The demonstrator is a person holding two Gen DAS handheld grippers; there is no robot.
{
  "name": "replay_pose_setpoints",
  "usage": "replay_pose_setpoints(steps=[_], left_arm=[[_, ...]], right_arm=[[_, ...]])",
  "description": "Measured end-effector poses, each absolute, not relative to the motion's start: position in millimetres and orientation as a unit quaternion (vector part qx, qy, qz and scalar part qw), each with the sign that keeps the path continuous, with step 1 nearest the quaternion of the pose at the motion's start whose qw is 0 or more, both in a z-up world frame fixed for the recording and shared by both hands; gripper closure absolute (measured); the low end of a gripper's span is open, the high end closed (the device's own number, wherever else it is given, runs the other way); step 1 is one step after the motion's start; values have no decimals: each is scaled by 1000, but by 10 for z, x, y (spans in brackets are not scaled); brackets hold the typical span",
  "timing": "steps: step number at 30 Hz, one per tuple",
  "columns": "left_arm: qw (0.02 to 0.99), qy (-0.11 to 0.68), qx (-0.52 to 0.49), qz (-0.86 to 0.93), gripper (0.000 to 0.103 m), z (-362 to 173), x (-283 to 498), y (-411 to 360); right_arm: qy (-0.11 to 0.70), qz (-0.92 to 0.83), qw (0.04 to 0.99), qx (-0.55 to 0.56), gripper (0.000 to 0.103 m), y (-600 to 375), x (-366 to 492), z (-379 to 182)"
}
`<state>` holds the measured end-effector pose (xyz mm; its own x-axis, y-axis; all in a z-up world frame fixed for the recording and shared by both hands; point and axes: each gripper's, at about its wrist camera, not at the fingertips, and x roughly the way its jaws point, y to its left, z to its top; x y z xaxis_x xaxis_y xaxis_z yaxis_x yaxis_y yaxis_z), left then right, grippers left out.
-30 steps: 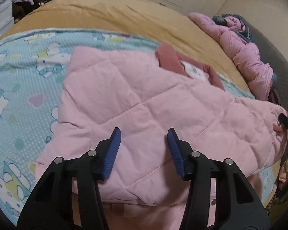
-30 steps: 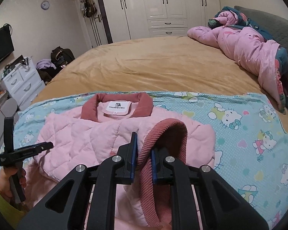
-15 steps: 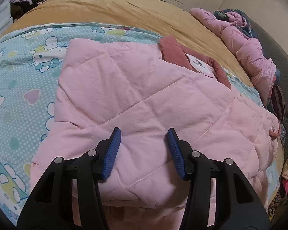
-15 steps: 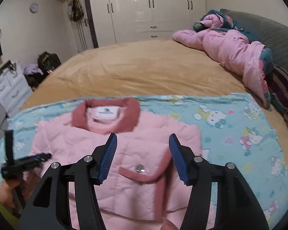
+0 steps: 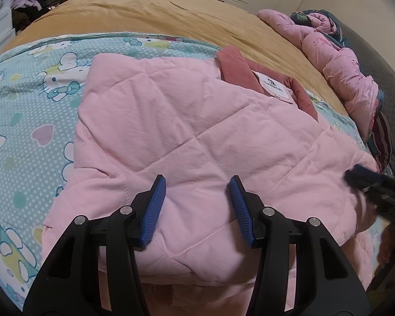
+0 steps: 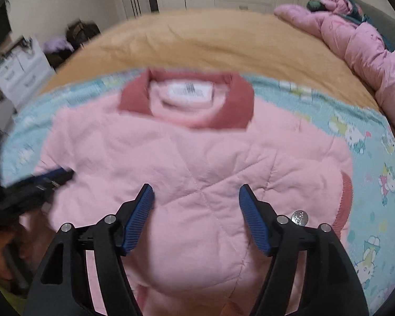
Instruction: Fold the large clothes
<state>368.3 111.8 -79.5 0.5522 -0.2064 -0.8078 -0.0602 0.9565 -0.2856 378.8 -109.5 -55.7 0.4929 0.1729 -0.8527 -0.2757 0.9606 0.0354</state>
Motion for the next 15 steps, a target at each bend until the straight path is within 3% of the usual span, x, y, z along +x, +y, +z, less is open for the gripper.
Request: replay_pose_setpoints(steps=[9, 13, 15], left_arm=[[872, 468, -139, -43, 62, -840, 3694, 1108], [878, 456, -139, -42, 62, -727, 3615, 1097], [884, 443, -135, -55, 54, -586, 3504, 1053]], right_arm=[[489, 122, 863, -46, 34, -1090, 3831, -850], [484, 136, 864, -35, 33, -1119, 3778, -671], [461, 161, 872, -11, 32, -1196, 3634, -484]])
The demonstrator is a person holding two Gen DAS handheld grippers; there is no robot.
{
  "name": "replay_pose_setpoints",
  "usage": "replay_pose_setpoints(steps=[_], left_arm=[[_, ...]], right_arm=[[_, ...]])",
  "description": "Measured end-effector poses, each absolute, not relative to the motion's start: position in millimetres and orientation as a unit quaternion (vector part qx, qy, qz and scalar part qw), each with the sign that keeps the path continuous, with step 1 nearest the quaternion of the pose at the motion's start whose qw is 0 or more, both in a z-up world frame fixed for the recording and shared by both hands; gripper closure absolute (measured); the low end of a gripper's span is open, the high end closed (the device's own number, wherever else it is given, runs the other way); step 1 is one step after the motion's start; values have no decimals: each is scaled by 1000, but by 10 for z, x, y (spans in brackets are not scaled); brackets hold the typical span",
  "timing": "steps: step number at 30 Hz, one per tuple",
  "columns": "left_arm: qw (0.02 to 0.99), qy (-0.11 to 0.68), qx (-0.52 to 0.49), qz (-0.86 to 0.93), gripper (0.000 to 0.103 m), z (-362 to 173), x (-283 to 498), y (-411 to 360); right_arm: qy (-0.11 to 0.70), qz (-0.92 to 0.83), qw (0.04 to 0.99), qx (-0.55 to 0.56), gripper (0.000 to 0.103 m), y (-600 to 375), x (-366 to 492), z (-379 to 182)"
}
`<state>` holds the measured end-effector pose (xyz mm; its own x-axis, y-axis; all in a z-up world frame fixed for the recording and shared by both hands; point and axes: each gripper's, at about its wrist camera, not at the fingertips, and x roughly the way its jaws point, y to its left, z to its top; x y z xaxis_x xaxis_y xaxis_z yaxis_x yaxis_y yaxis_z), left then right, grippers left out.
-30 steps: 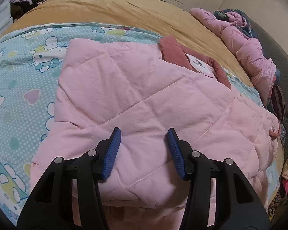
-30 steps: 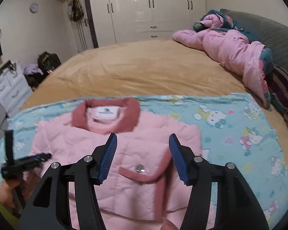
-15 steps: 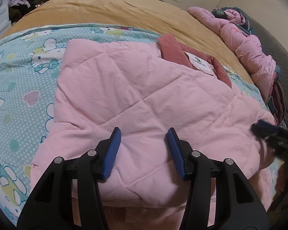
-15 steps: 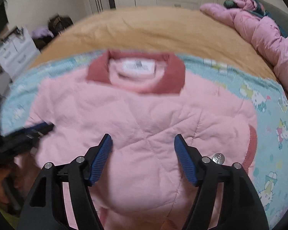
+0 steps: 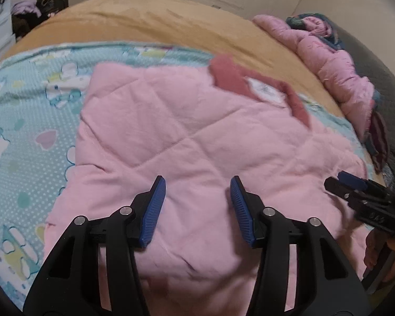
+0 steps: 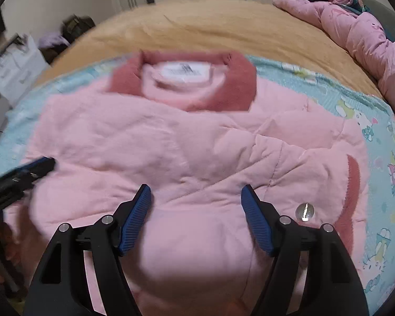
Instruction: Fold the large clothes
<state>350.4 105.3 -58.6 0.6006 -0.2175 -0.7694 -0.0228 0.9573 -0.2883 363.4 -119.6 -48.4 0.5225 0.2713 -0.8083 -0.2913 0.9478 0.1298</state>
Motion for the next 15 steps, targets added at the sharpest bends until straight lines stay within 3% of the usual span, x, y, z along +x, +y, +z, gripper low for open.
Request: replay_pose_setpoints(steps=[2, 7, 15], left_arm=[[893, 429, -119, -62, 36, -445, 3373, 973], [888, 442, -88, -88, 29, -404, 3205, 740], [875, 470, -80, -84, 28, -697, 3233, 672]], right_arm=[[439, 173, 882, 3, 26, -1263, 3474, -317], [436, 188, 880, 22, 25, -1391, 3204, -237], [492, 153, 857, 15, 23, -1434, 3206, -653]])
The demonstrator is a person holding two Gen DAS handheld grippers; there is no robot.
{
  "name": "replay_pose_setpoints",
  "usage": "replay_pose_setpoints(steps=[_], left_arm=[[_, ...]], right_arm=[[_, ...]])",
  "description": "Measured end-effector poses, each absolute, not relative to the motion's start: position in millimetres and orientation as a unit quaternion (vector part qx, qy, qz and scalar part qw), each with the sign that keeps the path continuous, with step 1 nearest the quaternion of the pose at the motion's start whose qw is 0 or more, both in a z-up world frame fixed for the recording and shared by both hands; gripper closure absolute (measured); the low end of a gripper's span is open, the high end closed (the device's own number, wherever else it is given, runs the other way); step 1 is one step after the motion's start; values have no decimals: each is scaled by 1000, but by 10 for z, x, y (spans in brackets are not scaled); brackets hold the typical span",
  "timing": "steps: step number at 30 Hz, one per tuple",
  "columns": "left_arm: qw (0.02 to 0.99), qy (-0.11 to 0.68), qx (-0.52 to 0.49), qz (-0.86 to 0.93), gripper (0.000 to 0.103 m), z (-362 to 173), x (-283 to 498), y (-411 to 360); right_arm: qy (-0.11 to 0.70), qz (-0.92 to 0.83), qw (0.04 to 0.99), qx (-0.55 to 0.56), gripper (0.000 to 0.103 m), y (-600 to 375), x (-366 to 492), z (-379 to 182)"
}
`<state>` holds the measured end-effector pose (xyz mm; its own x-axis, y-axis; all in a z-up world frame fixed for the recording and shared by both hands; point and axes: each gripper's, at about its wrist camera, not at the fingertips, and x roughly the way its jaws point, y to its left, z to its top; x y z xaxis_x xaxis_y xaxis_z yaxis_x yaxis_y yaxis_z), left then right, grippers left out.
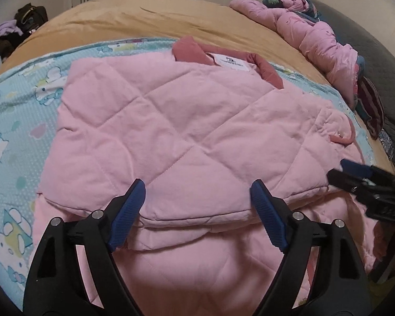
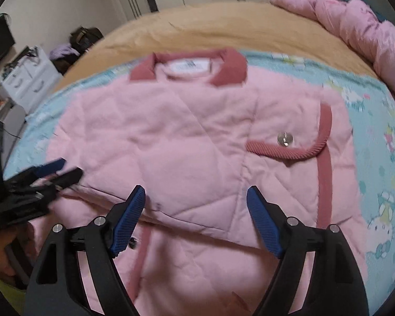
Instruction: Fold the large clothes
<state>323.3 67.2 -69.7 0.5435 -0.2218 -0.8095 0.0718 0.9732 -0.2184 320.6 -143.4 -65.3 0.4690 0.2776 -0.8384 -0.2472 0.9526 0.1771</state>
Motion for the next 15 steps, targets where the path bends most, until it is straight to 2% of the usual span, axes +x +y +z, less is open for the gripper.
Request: replay_pose_setpoints(steps=[6, 10, 12, 14, 15], left_arm=[[877, 466, -87, -82, 27, -647, 3183, 679], [878, 461, -97, -87, 20, -544, 3138, 693], [878, 461, -102, -85, 17, -498, 3118, 695], [878, 460, -104, -84, 9, -451, 3097, 685], [877, 461, -106, -86, 9, -425, 3085, 681]], right_arm=[[482, 160, 861, 26, 17, -1442, 3172, -640], [450, 165, 876, 49, 6, -1532, 3062, -418], [443, 166, 879, 55, 4, -1563, 3040, -334], [437, 162, 883, 53, 4, -1592, 3014, -257], [434, 162, 885, 53, 4, -1605, 2994, -216]])
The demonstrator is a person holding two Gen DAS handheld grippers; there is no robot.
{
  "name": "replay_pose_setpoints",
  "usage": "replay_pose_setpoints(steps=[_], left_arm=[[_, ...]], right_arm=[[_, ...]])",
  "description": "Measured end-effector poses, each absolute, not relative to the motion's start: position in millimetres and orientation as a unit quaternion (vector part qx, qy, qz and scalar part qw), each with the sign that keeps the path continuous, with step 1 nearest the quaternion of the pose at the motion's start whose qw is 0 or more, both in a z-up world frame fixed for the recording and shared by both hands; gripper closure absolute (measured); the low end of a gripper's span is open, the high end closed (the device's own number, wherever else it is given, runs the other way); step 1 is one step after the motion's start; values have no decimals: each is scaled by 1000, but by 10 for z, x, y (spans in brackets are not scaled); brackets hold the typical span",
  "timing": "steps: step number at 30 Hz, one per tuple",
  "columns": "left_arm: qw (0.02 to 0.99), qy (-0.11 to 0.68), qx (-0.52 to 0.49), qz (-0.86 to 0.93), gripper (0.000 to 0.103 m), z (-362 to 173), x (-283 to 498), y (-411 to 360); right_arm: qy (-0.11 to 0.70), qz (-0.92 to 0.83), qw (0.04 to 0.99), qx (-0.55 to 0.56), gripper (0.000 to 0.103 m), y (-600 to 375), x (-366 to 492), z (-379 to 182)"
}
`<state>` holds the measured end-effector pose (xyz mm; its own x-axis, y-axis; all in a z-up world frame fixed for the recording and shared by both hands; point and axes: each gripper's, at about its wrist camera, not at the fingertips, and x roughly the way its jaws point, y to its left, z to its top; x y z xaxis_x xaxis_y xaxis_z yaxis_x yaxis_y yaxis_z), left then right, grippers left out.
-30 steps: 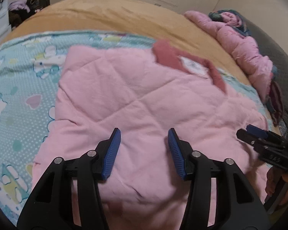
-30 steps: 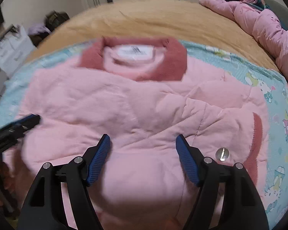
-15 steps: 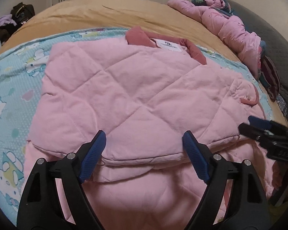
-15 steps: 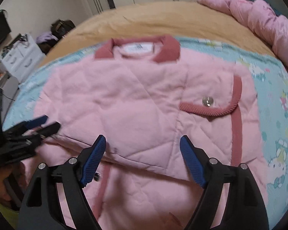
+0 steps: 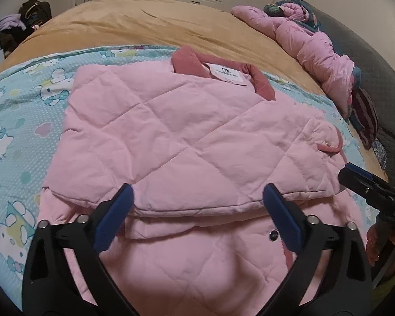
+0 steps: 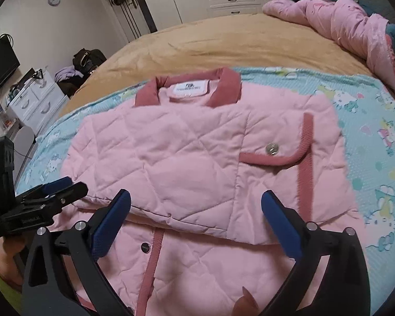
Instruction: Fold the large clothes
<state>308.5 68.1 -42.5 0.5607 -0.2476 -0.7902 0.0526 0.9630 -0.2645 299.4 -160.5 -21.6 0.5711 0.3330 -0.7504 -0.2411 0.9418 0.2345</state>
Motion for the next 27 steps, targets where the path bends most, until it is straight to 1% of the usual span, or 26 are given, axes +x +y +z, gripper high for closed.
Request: replay_pose_setpoints(steps=[4, 18, 27], left_arm=[[879, 453, -120, -85, 9, -300, 3025, 680], [889, 437, -116, -76, 9, 43, 2824, 641], [899, 416, -111, -85, 9, 313, 2626, 554]], right_arm=[[425, 162, 889, 51, 4, -1642, 2923, -116], [404, 171, 897, 42, 4, -1642, 2703, 180], [371, 177, 911, 42, 4, -1704, 2473, 517]])
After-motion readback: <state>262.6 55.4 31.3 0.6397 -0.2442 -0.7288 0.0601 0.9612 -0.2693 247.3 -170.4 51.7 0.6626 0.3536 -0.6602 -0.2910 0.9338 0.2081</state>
